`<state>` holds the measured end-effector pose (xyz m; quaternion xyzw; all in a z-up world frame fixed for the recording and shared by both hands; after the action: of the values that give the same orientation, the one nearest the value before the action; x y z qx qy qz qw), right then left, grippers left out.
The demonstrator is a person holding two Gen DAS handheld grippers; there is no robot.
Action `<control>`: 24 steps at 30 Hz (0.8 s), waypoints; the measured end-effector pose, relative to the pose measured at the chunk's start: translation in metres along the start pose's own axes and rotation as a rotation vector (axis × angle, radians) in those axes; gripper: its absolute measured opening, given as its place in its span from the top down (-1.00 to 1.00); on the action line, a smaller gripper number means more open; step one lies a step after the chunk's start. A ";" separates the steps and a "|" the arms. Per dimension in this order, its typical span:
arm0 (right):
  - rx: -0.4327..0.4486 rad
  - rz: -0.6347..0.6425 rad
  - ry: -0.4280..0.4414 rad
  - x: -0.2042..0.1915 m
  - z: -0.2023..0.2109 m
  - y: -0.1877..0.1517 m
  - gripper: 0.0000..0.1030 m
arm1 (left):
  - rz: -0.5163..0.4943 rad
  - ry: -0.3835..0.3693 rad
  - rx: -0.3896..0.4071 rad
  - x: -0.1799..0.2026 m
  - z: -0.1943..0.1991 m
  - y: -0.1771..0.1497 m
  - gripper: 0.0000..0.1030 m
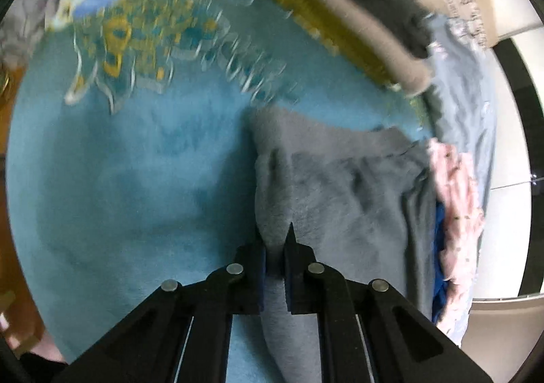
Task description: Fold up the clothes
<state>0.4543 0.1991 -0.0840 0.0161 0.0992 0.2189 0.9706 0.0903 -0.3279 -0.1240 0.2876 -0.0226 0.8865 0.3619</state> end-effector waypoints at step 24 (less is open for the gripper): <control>-0.126 -0.079 -0.074 0.064 -0.001 -0.059 0.14 | 0.046 0.042 -0.053 -0.020 0.022 0.006 0.92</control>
<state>0.5354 0.1727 -0.1012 -0.0410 0.0500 0.1856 0.9805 0.1090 -0.3502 -0.1154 0.2584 -0.0451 0.8995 0.3493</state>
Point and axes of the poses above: each gripper's, at about its wrist camera, not at the fingertips, and z roughly against the way its jaws point, x to its right, y to its top, the point moved 3 cm from there along -z, roughly the way its jaws point, and after that the axes turned 2 degrees about z, right-handed, at the moved point
